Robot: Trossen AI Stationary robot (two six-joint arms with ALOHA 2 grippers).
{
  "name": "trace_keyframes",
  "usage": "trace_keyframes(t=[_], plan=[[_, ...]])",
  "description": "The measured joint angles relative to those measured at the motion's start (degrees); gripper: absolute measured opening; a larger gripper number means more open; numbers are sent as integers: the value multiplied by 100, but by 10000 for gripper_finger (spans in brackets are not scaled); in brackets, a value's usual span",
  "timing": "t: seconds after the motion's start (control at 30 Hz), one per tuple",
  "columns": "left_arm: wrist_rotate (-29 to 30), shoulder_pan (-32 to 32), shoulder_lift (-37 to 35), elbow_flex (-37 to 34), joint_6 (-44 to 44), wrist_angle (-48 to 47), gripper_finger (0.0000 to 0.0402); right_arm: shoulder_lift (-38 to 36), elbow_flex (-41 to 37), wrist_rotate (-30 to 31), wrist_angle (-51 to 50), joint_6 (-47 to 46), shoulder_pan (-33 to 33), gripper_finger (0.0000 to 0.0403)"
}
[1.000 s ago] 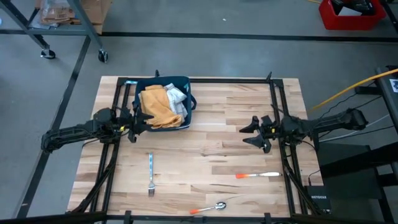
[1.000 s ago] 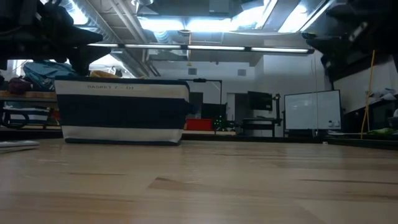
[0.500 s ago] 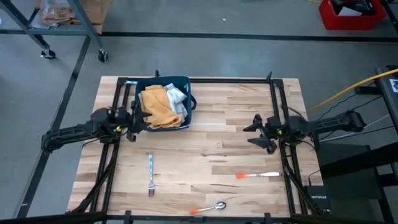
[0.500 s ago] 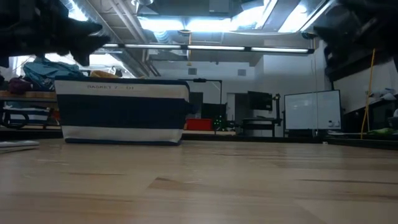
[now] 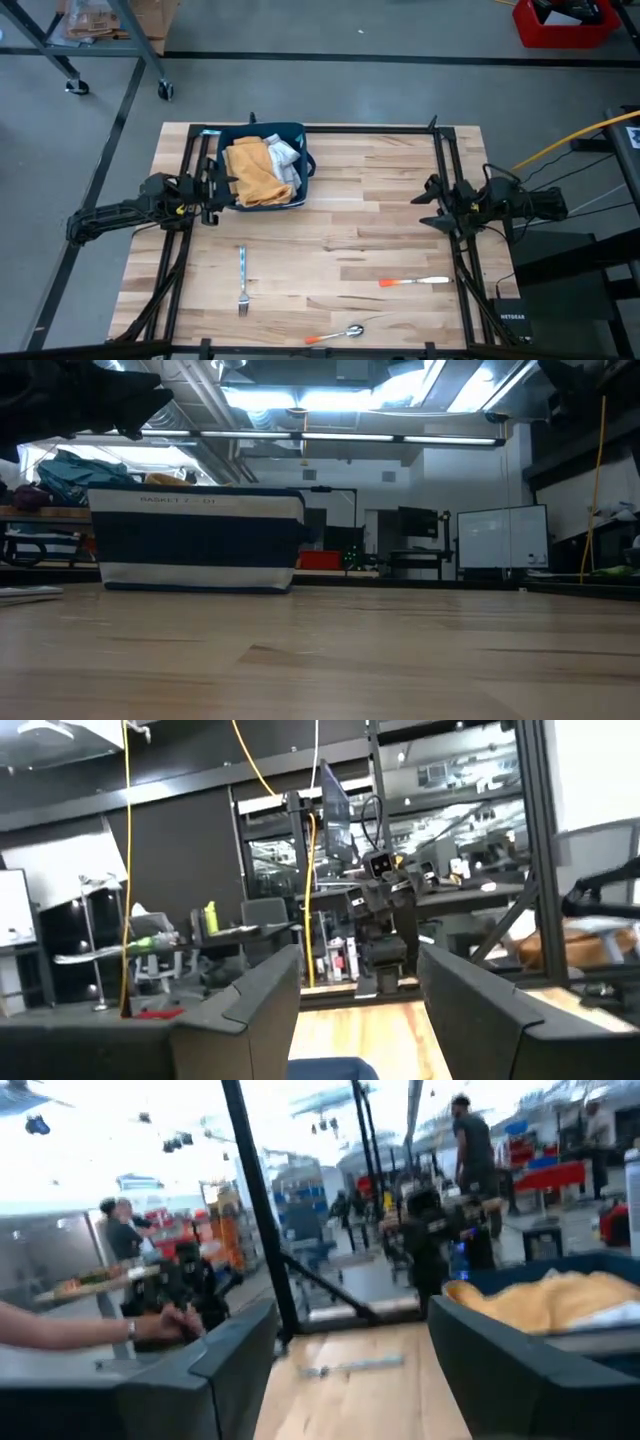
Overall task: Fold towel
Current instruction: Return to Home Position
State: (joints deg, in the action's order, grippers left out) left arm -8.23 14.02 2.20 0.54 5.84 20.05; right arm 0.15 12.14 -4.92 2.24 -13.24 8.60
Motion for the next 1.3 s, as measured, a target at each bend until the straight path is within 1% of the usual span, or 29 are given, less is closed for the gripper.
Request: trace_keyframes(t=[0.1,0.23,0.33,0.4,0.53,0.67,0.73,0.83,0.93,1.0,1.13,1.3], plan=[[4,0,-11,0,93,-33,194,-2,10,-73,-149,-1,0,264],[4,0,-36,0,204,-215,194,2,-4,246,-621,-235,0,264],[48,0,-33,0,213,-434,194,0,-62,305,-432,-280,0,264],[127,0,-38,0,211,-525,194,0,-203,401,-448,-290,0,264],[156,0,-36,0,271,-570,194,-3,-497,483,-62,-310,0,264],[161,0,-33,0,308,-677,194,0,-798,529,58,-459,0,264],[160,0,-36,0,160,-714,194,-5,-906,589,140,-455,0,264],[161,0,-33,0,-309,-875,194,0,-1111,746,54,-450,0,264],[161,0,-36,0,-880,-1098,194,-4,-1143,995,38,-443,0,264],[166,0,-33,0,-1100,-1318,194,6,-1145,1047,39,-385,0,264],[164,0,-33,0,-1226,-1788,194,7,-1146,1155,48,-44,0,264],[203,0,-9,0,-1179,-1809,194,8,-1151,1138,50,-17,0,264]])
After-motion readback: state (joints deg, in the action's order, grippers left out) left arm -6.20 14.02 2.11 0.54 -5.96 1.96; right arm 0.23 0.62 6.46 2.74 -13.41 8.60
